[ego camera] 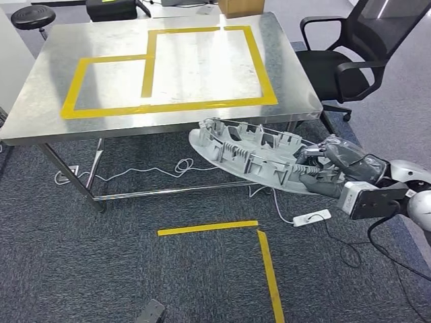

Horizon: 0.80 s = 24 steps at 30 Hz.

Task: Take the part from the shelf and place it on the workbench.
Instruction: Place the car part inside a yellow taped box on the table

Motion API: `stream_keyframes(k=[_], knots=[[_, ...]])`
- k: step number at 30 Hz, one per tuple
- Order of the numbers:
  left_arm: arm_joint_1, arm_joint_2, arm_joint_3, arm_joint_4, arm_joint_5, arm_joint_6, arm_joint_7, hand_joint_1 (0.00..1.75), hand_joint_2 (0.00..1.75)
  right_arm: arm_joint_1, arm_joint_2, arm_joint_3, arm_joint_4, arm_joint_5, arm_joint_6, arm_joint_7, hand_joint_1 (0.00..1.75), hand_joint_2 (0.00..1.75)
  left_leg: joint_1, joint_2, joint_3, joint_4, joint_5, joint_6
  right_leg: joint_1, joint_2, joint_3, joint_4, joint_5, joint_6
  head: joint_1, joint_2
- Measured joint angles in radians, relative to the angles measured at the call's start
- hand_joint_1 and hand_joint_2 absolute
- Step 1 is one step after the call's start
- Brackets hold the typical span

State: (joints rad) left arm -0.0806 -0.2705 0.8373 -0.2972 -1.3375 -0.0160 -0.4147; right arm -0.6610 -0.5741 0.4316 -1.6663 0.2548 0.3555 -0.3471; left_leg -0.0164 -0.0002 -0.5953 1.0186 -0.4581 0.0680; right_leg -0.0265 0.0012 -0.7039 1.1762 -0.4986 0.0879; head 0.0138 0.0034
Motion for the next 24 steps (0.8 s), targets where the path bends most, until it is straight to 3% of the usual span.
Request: stream_keyframes(k=[1, 3, 5, 7, 9, 11, 12, 13, 14, 16, 17, 18, 22, 24], knots=[[0.000, 0.000, 0.000, 0.000, 0.000, -0.001, 0.000, 0.00, 0.00, -0.001, 0.000, 0.000, 0.000, 0.000, 0.000, -0.001, 1.75, 1.75, 0.000, 0.000, -0.002, 0.009, -0.007, -0.007, 0.000, -0.003, 0.033, -0.060, 0.021, 0.002, 0.001, 0.000], [0.000, 0.001, 0.000, 0.000, 0.001, -0.003, 0.001, 0.00, 0.00, -0.001, 0.001, 0.000, 0.000, -0.002, 0.000, -0.004, 1.75, 1.75, -0.002, -0.001, -0.008, 0.026, -0.017, -0.019, 0.001, -0.004, 0.072, -0.128, 0.033, -0.011, 0.001, 0.000], [0.000, 0.001, 0.000, 0.000, 0.002, -0.004, 0.002, 0.00, 0.00, 0.000, 0.001, 0.000, 0.001, -0.003, 0.001, -0.007, 1.75, 1.75, -0.005, -0.001, -0.011, 0.030, -0.019, -0.025, 0.002, 0.001, 0.074, -0.131, 0.031, -0.034, -0.001, 0.000], [0.000, 0.002, 0.000, 0.000, 0.004, -0.005, 0.003, 0.00, 0.00, 0.000, 0.001, -0.001, 0.001, -0.002, 0.001, -0.007, 1.75, 1.75, -0.003, -0.001, -0.015, 0.042, -0.030, -0.035, -0.001, 0.001, 0.077, -0.133, 0.029, -0.049, -0.002, 0.000], [0.000, 0.002, 0.001, 0.000, 0.007, -0.006, 0.003, 0.00, 0.00, -0.001, 0.001, -0.001, 0.001, -0.002, 0.001, -0.007, 1.75, 1.75, 0.002, -0.002, -0.047, 0.115, -0.071, -0.048, -0.004, 0.001, 0.082, -0.136, 0.025, -0.061, -0.006, 0.000], [0.000, 0.002, 0.001, 0.000, 0.009, -0.007, 0.004, 0.00, 0.00, -0.001, 0.001, -0.001, 0.001, -0.003, 0.001, -0.009, 1.75, 1.75, 0.009, -0.002, -0.107, 0.238, -0.120, -0.058, -0.004, 0.001, 0.086, -0.135, 0.021, -0.066, -0.008, 0.000], [0.000, 0.002, 0.001, 0.000, 0.009, -0.008, 0.004, 0.00, 0.00, -0.001, 0.001, 0.000, 0.001, -0.003, 0.001, -0.009, 1.75, 1.75, 0.012, -0.002, -0.131, 0.281, -0.128, -0.059, -0.004, 0.001, 0.089, -0.135, 0.020, -0.066, -0.009, 0.000], [0.000, 0.002, 0.001, 0.000, 0.009, -0.008, 0.004, 0.00, 0.00, 0.000, 0.001, 0.000, 0.001, -0.002, 0.002, -0.009, 1.75, 1.75, 0.014, -0.002, -0.141, 0.293, -0.118, -0.060, -0.004, 0.001, 0.092, -0.135, 0.019, -0.066, -0.008, 0.000], [0.000, 0.002, 0.001, 0.000, 0.009, -0.009, 0.005, 0.00, 0.00, -0.001, 0.001, 0.000, 0.001, -0.002, 0.002, -0.009, 1.75, 1.75, 0.015, -0.002, -0.135, 0.268, -0.090, -0.058, -0.004, 0.002, 0.095, -0.135, 0.017, -0.064, -0.009, 0.000], [0.001, 0.002, 0.001, 0.000, 0.010, -0.012, 0.005, 0.00, 0.00, -0.002, 0.001, 0.001, 0.001, -0.002, 0.002, -0.010, 1.75, 1.75, 0.016, -0.003, -0.088, 0.150, -0.015, -0.052, -0.004, 0.005, 0.104, -0.136, 0.013, -0.059, -0.008, 0.000], [0.001, 0.002, 0.001, 0.001, 0.010, -0.013, 0.005, 0.00, 0.00, -0.003, 0.001, 0.001, 0.001, -0.003, 0.002, -0.011, 1.75, 1.75, 0.015, -0.005, -0.066, 0.097, 0.008, -0.048, -0.003, 0.006, 0.106, -0.137, 0.011, -0.055, -0.008, 0.000], [0.002, 0.002, 0.001, 0.001, 0.010, -0.014, 0.005, 0.00, 0.00, -0.004, 0.001, 0.001, 0.001, -0.003, 0.002, -0.013, 1.75, 1.75, 0.013, -0.005, -0.051, 0.060, 0.015, -0.044, -0.003, 0.007, 0.106, -0.139, 0.010, -0.050, -0.008, 0.000], [0.000, 0.001, 0.001, 0.001, 0.010, -0.016, 0.005, 0.00, 0.00, -0.005, 0.002, 0.001, 0.002, -0.003, 0.003, -0.015, 1.75, 1.75, 0.011, -0.005, -0.034, 0.021, 0.007, -0.030, -0.004, 0.005, 0.101, -0.146, 0.006, -0.025, -0.008, 0.000], [0.000, 0.001, 0.001, 0.001, 0.011, -0.016, 0.005, 0.00, 0.00, -0.008, 0.002, 0.000, 0.003, -0.004, 0.003, -0.016, 1.75, 1.75, 0.014, -0.004, -0.024, 0.009, 0.010, -0.019, -0.004, 0.003, 0.067, -0.081, -0.028, -0.022, -0.005, 0.000]])
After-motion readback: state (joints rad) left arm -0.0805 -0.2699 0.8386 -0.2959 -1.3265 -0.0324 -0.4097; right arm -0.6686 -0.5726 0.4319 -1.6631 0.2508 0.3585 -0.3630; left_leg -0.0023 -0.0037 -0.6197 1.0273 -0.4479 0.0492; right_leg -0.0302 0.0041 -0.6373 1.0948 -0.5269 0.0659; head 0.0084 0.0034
